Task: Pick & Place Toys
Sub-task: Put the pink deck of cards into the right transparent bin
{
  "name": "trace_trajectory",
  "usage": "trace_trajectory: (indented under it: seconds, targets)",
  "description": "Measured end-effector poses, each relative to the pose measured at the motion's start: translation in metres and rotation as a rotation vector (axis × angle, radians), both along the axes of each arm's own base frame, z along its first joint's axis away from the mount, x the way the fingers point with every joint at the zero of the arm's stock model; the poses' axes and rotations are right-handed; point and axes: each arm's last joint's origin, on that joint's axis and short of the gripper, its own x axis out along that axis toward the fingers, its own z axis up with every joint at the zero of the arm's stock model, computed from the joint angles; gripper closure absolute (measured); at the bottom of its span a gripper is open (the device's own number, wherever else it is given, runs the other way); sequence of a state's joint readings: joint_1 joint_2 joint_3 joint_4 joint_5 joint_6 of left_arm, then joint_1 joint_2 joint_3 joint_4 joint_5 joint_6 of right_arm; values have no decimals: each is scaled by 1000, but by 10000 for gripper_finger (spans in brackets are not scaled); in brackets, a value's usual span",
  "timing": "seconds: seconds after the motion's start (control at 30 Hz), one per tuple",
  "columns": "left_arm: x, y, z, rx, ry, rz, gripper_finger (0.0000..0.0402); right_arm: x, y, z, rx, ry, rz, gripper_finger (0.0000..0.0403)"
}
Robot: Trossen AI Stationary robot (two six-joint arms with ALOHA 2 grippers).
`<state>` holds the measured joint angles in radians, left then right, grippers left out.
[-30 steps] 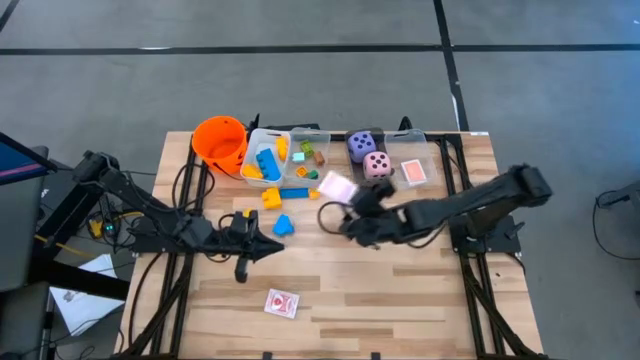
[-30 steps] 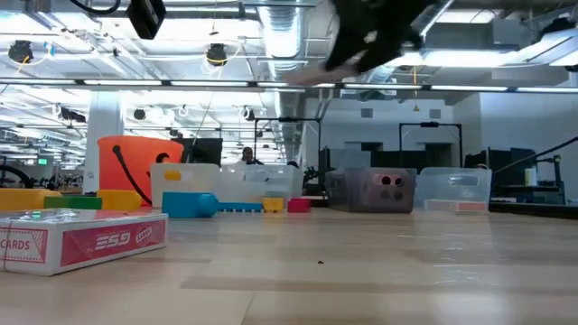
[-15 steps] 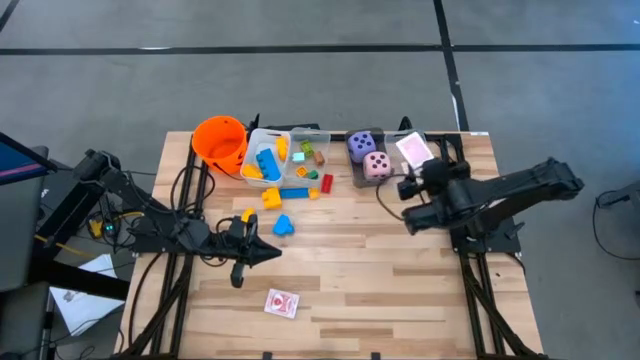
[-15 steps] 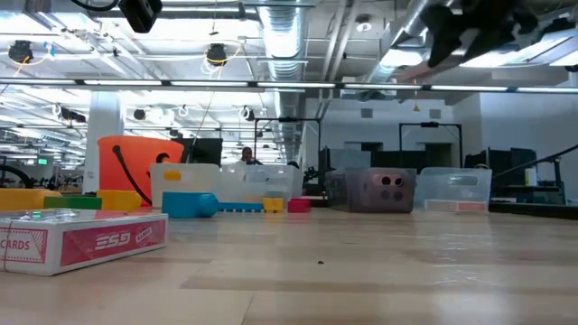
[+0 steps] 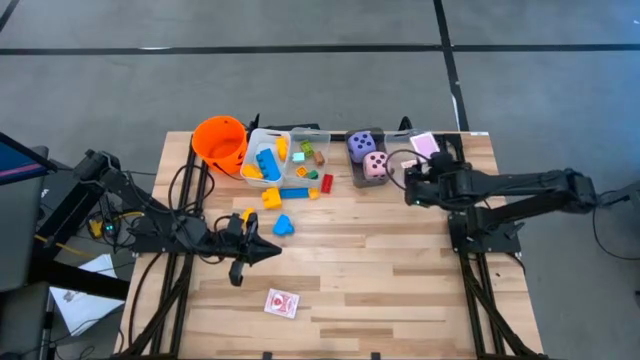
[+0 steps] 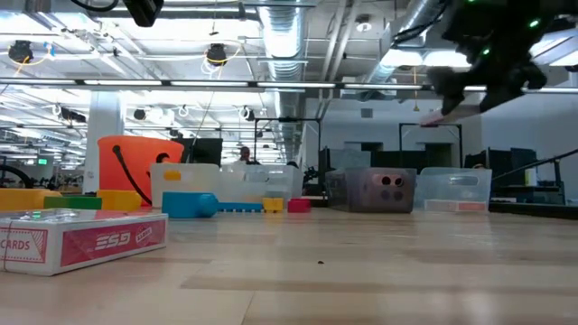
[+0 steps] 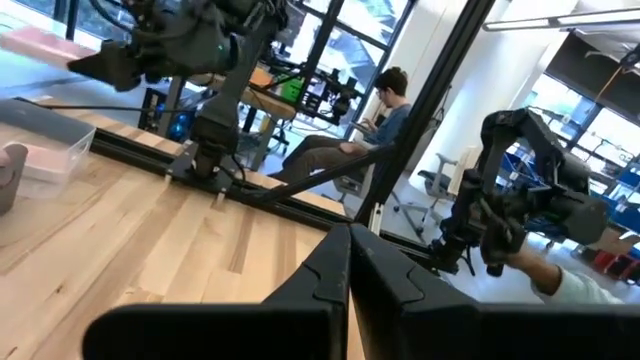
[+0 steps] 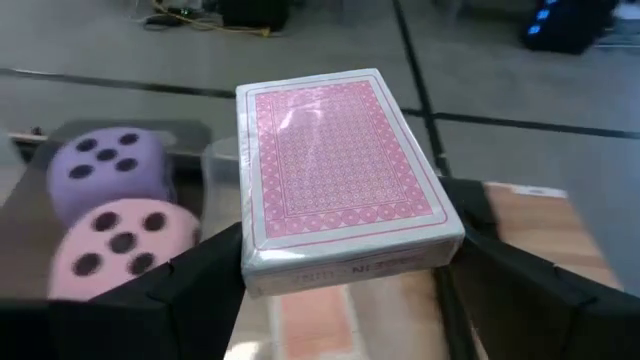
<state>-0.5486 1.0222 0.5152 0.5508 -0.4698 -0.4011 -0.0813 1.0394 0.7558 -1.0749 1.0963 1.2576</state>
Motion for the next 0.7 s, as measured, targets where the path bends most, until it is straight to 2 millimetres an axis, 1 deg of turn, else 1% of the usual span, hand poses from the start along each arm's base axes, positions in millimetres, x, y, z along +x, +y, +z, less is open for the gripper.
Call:
trace_trajectory:
  seconds: [0.13, 0.3, 0.43, 0.57, 0.7]
  targets:
    - [0, 0, 1, -4, -10, 1, 402, 9, -12, -8, 12, 35, 31, 88]
    - [0, 0, 1, -3, -7, -1, 402, 14, -28, -11, -4, 14, -36, 88]
    - [-1, -1, 1, -3, -5, -4, 402, 14, -39, -16, -4, 53, -90, 81]
    - [-2, -3, -1, 4, 5, -24, 402, 15, -50, -21, 8, 153, -104, 52]
    - [-3, -5, -1, 7, 10, -32, 402, 17, -59, -28, 44, 187, -121, 14]
